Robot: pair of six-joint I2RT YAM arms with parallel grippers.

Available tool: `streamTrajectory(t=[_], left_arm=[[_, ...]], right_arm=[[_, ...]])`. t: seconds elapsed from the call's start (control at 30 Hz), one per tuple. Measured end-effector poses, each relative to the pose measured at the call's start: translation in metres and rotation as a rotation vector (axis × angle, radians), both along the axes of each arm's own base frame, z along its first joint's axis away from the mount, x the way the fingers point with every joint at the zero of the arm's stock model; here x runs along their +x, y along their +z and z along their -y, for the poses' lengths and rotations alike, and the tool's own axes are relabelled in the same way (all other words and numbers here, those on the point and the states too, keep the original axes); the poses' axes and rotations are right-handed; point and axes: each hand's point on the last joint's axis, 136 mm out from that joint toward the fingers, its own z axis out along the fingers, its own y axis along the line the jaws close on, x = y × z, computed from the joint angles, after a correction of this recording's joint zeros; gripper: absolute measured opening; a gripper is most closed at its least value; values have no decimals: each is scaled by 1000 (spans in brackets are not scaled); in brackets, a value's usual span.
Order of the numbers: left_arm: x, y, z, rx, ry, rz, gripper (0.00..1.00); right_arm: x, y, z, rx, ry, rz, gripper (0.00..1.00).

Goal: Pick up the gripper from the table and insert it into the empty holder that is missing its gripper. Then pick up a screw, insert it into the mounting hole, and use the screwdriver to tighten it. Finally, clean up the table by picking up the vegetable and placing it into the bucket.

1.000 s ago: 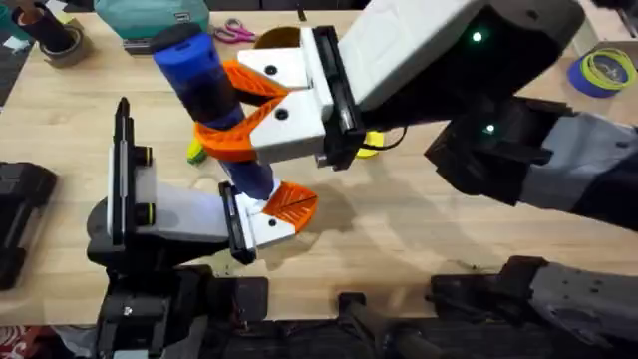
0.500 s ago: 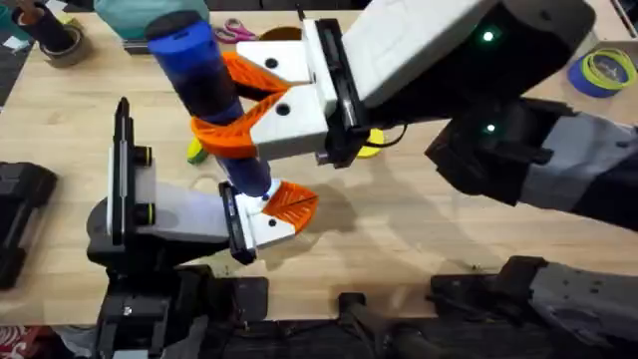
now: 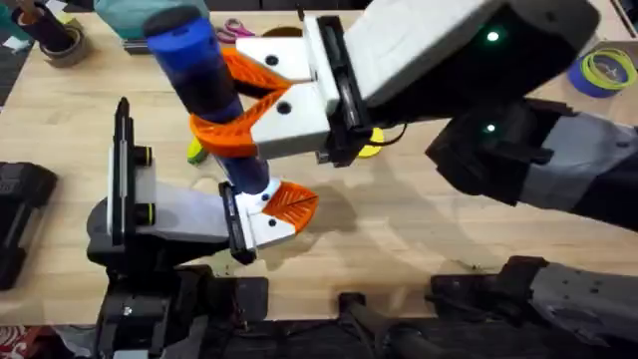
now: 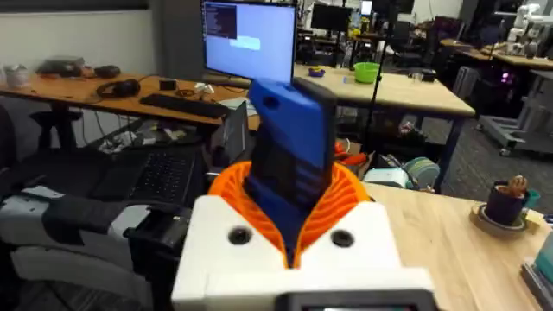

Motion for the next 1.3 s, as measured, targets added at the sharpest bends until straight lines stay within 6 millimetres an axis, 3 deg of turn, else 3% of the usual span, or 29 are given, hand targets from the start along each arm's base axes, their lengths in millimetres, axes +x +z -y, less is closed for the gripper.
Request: streamTrajectory(t=[0.27,0.37,0.4,0.5,0.73,0.83,0.93,1.17,1.3], left_arm=[[0,0,0,0,0,0,4],[0,0,0,0,0,0,4],[0,0,0,0,0,0,4],[0,0,0,0,0,0,4],[0,0,0,0,0,0,4],[0,0,0,0,0,0,4],[0,0,0,0,0,0,4],[0,0,0,0,0,0,4],[0,0,0,0,0,0,4]], right_arm=[[1,15,5,20,-5,-2,25],[4,28,5,22,-8,-7,25],[3,42,6,33,-1,8,25],[2,52,7,47,4,22,25],[5,50,7,19,3,-2,25],[25,39,10,-86,-42,-94,25],[54,35,25,-202,-132,-173,25],[110,46,85,-402,-463,-146,25],[134,33,118,-505,-624,-51,25]])
